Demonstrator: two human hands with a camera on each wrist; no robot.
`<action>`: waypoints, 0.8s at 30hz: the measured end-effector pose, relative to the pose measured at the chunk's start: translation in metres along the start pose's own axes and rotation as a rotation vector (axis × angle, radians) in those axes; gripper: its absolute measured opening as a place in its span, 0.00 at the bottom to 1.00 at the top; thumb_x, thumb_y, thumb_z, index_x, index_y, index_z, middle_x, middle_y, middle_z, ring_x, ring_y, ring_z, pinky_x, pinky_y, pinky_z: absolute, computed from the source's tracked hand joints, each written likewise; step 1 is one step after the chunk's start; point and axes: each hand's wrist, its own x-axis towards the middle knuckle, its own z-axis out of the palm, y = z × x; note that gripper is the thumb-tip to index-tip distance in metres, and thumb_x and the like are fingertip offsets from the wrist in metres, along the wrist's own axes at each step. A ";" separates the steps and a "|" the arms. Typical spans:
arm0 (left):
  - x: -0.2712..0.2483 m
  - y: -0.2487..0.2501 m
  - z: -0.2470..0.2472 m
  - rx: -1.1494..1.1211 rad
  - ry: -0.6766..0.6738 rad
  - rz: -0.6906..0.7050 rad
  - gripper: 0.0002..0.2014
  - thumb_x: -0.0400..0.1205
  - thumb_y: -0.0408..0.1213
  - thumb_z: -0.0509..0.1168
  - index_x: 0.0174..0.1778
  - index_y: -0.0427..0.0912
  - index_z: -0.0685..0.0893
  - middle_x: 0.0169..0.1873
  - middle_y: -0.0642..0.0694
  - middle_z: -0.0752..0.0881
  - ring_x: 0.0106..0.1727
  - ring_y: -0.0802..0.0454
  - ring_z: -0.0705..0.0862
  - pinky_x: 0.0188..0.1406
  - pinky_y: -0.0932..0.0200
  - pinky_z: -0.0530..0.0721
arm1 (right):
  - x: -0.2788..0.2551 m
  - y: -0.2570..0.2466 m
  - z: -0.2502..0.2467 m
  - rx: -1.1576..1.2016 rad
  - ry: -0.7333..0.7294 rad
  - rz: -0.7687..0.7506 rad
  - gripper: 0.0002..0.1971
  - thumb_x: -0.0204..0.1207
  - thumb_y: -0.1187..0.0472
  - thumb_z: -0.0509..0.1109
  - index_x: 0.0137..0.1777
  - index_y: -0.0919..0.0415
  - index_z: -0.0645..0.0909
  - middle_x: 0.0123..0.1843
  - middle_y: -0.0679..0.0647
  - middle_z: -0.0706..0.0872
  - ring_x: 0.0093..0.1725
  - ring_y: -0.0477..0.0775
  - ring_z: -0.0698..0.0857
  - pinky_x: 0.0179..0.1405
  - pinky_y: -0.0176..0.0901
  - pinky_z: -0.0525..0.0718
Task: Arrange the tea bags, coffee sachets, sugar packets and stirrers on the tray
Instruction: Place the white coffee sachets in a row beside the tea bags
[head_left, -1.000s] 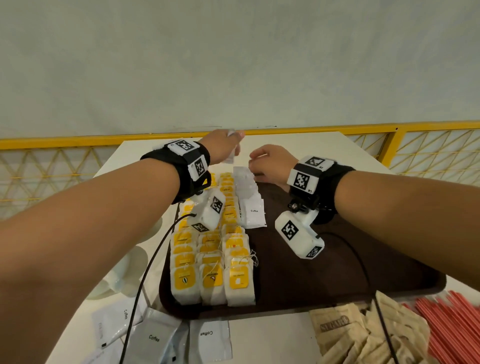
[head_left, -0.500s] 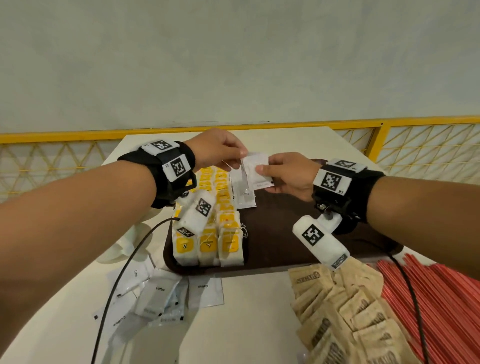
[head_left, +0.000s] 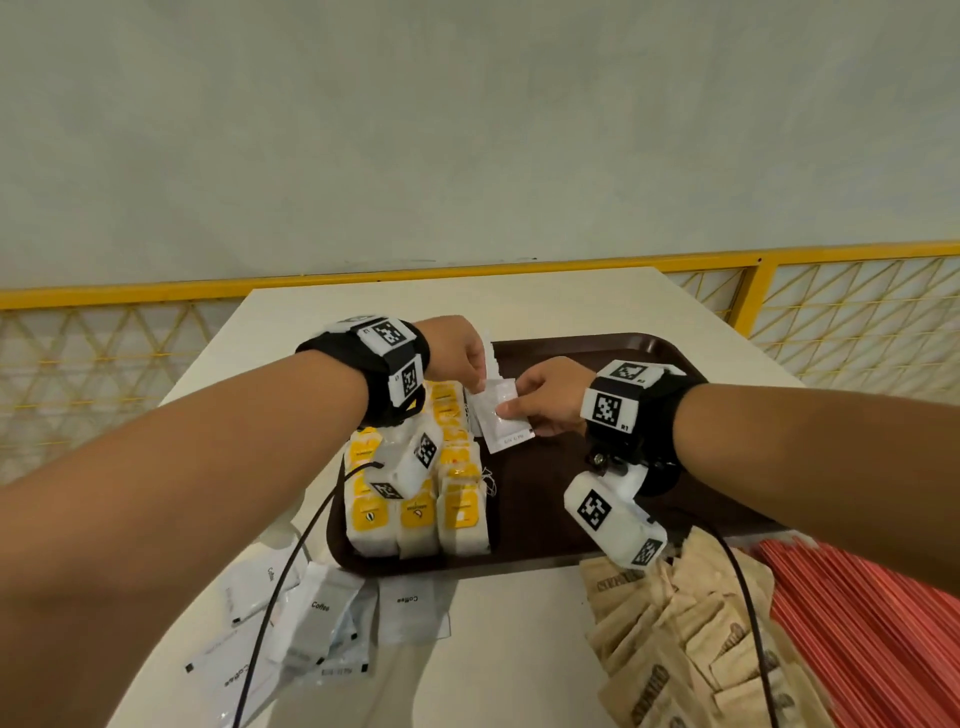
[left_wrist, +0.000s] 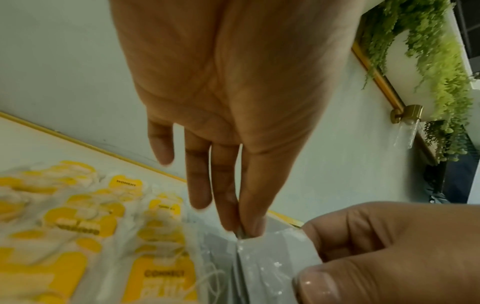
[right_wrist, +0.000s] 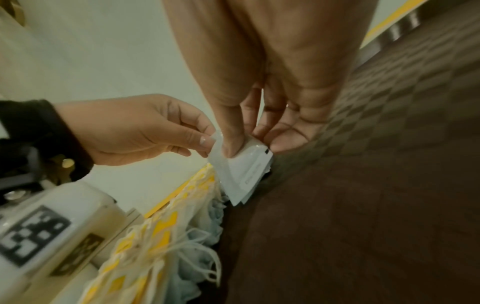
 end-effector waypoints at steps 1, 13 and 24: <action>0.003 -0.001 0.002 -0.004 0.006 -0.007 0.03 0.78 0.39 0.71 0.41 0.45 0.85 0.38 0.53 0.84 0.39 0.58 0.78 0.43 0.62 0.75 | 0.002 0.001 0.000 0.011 0.001 0.008 0.11 0.72 0.62 0.78 0.50 0.67 0.83 0.42 0.60 0.84 0.37 0.52 0.83 0.34 0.37 0.85; 0.017 -0.010 0.013 -0.008 0.010 -0.084 0.07 0.76 0.41 0.73 0.46 0.42 0.91 0.46 0.49 0.89 0.50 0.52 0.84 0.55 0.57 0.81 | 0.004 0.013 0.001 0.148 -0.055 0.028 0.14 0.64 0.77 0.79 0.45 0.64 0.80 0.44 0.63 0.85 0.45 0.61 0.89 0.47 0.49 0.90; 0.013 -0.014 0.006 -0.021 0.092 -0.078 0.07 0.75 0.41 0.74 0.45 0.42 0.90 0.44 0.50 0.88 0.46 0.54 0.82 0.46 0.60 0.78 | 0.008 0.007 -0.003 0.064 0.017 -0.035 0.18 0.63 0.73 0.82 0.48 0.64 0.79 0.42 0.58 0.82 0.40 0.56 0.86 0.44 0.50 0.91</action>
